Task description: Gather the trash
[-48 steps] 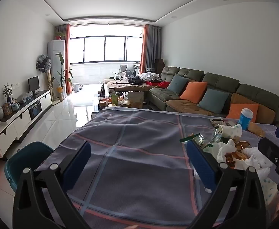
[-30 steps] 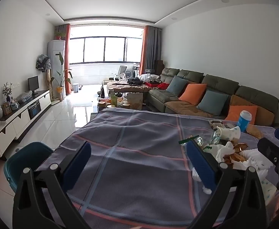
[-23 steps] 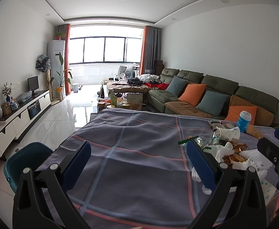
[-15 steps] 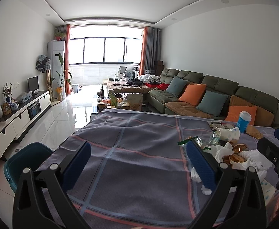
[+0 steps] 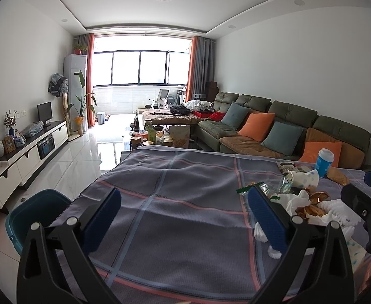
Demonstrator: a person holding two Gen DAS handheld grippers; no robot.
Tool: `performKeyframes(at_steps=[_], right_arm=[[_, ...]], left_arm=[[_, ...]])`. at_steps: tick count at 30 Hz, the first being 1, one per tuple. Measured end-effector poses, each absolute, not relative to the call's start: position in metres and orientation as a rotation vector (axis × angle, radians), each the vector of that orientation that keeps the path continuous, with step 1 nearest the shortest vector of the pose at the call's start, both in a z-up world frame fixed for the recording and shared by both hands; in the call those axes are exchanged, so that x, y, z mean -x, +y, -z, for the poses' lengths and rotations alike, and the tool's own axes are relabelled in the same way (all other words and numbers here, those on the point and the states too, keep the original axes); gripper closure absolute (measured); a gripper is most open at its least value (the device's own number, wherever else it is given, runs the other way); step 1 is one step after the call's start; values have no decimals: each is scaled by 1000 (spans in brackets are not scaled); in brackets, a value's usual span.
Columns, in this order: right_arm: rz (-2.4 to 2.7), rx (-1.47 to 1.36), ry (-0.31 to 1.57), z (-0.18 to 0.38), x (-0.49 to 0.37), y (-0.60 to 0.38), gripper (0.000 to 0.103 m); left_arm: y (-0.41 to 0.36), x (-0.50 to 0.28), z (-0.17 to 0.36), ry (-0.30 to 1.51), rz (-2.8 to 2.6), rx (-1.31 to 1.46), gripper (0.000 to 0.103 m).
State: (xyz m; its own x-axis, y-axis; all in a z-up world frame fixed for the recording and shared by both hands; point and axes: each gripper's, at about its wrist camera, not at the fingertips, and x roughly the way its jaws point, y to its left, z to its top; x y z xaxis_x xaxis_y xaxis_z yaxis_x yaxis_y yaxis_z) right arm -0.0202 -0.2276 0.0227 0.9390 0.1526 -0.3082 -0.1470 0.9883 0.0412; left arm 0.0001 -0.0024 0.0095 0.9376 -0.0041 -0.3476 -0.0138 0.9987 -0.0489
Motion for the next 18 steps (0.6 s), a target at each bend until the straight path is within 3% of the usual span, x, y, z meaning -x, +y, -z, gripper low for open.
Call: performKeyframes(at_steps=[18], right_arm=[[-143,-18,291,-32,26,-231,4]], left_arm=[[-4,9,-11,309,23,59,3]])
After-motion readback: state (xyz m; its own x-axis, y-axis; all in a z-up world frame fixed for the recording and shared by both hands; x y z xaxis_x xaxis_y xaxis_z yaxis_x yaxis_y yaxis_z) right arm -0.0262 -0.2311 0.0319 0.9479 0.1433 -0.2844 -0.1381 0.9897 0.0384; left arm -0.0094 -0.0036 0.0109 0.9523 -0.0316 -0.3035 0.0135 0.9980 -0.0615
